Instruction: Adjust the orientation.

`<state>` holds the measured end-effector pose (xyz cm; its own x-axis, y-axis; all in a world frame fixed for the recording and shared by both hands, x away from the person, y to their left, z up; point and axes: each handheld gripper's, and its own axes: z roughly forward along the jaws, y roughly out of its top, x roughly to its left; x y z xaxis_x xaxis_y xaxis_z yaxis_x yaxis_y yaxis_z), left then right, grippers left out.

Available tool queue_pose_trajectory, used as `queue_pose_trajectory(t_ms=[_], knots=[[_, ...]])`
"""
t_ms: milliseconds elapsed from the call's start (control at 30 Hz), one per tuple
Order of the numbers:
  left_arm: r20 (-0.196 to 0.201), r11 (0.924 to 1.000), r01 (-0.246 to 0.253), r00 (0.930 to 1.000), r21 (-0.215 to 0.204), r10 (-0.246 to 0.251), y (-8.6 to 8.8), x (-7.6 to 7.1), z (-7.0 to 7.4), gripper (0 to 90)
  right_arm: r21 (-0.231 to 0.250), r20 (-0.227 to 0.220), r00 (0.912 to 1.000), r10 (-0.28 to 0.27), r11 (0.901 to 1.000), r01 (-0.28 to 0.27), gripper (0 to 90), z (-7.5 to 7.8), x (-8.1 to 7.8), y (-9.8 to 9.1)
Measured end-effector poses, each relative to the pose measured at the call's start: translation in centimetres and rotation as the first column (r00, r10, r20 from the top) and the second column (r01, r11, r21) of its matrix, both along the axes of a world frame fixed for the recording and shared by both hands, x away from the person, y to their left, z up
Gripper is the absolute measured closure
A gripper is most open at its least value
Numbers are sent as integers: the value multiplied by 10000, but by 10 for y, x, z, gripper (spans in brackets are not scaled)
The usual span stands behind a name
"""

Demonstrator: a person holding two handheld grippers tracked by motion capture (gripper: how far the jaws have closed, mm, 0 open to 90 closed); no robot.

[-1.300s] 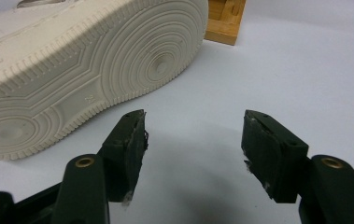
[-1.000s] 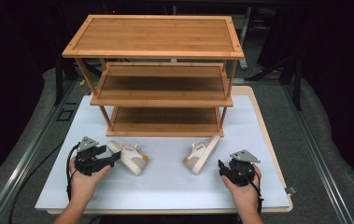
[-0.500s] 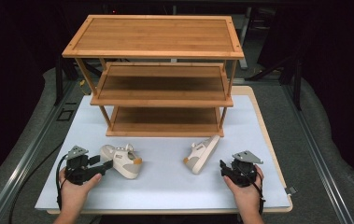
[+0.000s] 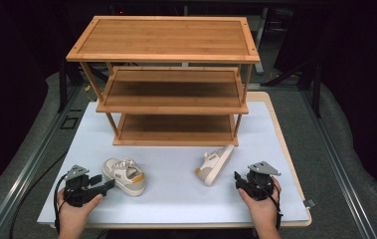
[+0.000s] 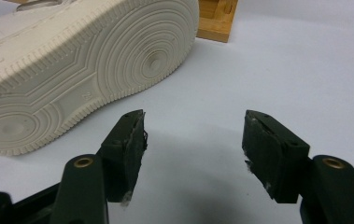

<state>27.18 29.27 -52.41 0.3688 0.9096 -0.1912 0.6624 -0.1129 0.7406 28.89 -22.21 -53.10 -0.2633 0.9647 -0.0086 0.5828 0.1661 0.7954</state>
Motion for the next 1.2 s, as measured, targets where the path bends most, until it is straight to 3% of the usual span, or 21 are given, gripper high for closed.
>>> queue_pose_trajectory(t_ms=[167, 200, 267, 300, 433, 467, 567, 667, 800, 1000, 1200], knots=[[-234, 9993, 3, 9997, 381, 6, 0, 1, -4, 454, 34, 144, 9999, -41, 10000, 41, 391, 0, 0, 0], [-265, 9987, 75, 9996, 497, -62, -1, 3, -6, 554, 28, -4, 10000, 23, 10000, -23, 391, 0, 0, 0], [-338, 9986, 114, 9994, 525, -96, -1, 5, -8, 619, 23, -20, 10000, 29, 10000, -29, 392, -1, 0, 0], [-388, 9995, 136, 9992, 283, -125, 0, 8, -9, 648, 36, -14, 10000, 46, 10000, -46, 391, 0, 0, 0], [-271, 9995, 186, 9995, 273, -179, -3, 16, -9, 748, 36, -12, 10000, 30, 10000, -30, 392, -1, 0, 0], [-272, 9992, 196, 9995, 336, -187, -4, 18, -8, 818, 63, -58, 10000, 32, 10000, -32, 392, -1, 0, 0], [-86, 9972, 321, 9995, 679, -316, -10, 27, -8, 897, 85, -81, 10000, 21, 10000, -20, 392, -2, 1, 1], [27, 9942, 402, 9992, 996, -406, -16, 32, -7, 899, 82, -69, 10000, 27, 10000, -26, 392, -2, 1, 1], [-63, 9962, 605, 9982, 619, -602, -15, 43, -9, 900, 97, -104, 9999, 49, 9999, -48, 392, -2, 1, 0], [21, 9935, 876, 9961, 726, -880, -25, 55, -9, 900, 112, -96, 9999, 41, 9999, -40, 393, -2, 2, 1], [-36, 9932, 992, 9951, 616, -991, -28, 53, -9, 897, 91, 85, 9999, 65, 9999, -66, 412, 0, 1, 3]])
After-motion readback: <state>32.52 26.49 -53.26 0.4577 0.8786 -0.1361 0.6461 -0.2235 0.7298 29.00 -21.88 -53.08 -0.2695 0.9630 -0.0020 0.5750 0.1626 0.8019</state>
